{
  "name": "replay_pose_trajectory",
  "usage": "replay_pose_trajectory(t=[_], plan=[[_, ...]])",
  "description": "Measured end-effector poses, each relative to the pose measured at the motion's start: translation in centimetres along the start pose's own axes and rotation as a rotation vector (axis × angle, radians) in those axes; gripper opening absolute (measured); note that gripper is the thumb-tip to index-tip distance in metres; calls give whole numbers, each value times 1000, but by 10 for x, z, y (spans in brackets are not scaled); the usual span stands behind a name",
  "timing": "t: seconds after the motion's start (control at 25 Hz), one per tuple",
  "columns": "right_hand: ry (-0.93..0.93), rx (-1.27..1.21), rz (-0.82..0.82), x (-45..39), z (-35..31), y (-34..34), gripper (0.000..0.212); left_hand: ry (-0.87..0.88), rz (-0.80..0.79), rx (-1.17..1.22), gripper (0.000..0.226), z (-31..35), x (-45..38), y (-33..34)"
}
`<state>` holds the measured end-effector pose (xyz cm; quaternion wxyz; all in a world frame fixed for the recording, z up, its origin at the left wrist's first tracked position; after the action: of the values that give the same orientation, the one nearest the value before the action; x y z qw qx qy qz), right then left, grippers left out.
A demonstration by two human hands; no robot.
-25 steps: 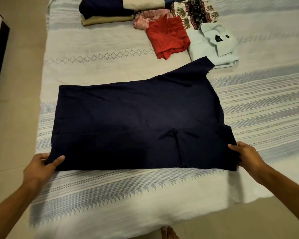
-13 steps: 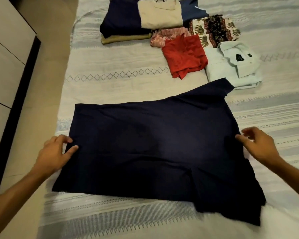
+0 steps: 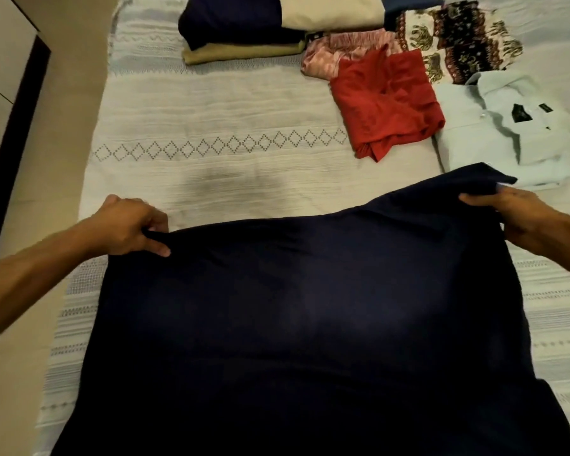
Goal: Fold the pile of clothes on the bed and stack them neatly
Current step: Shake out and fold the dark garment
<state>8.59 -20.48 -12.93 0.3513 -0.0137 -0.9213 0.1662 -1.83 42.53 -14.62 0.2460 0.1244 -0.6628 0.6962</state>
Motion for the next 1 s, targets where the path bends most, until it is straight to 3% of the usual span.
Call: replay_pose_trajectory(t=[0.12, 0.2, 0.28, 0.4, 0.44, 0.56, 0.6, 0.76, 0.88, 1.0], plan=[[-115, -18, -56, 41, -4, -27, 36, 154, 309, 109, 37, 6, 41, -24], [-112, 44, -76, 75, 21, -52, 34, 242, 409, 107, 29, 16, 86, -12], [-106, 259, -88, 98, 76, -77, 39, 294, 360, 102, 36, 22, 130, 31], [-41, 588, -137, 109, 175, -119, 73, 289, 216, -36, 66, 26, 171, 124], [-60, 641, -123, 109, 195, -123, 70, 259, 194, -54, 68, 27, 177, 142], [-162, 717, -127, 124, 198, -105, 29, 166, 178, -61, 65, 40, 177, 154], [-184, 696, -128, 129, 191, -97, 25, 152, 170, -80, 65, 47, 176, 148], [-154, 347, -80, 148, 172, -86, 13, 83, 209, -206, 63, 93, 179, 111], [-75, 125, -70, 163, 167, -76, 20, 136, 239, 199, 39, 191, 158, 86], [46, 44, -104, 171, 172, -72, 39, 145, 77, 785, 34, 319, 109, 88]])
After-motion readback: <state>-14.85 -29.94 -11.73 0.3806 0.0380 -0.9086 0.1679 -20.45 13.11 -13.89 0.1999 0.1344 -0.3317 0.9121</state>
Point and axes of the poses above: each hand's wrist, its own x-axis away from the middle knuckle, its own y-axis out of the palm, z = x × y, the point moved 3 cm from there along -x, towards the middle knuckle, and after that the axes turned 4 degrees about y, right-handed, at the moved point
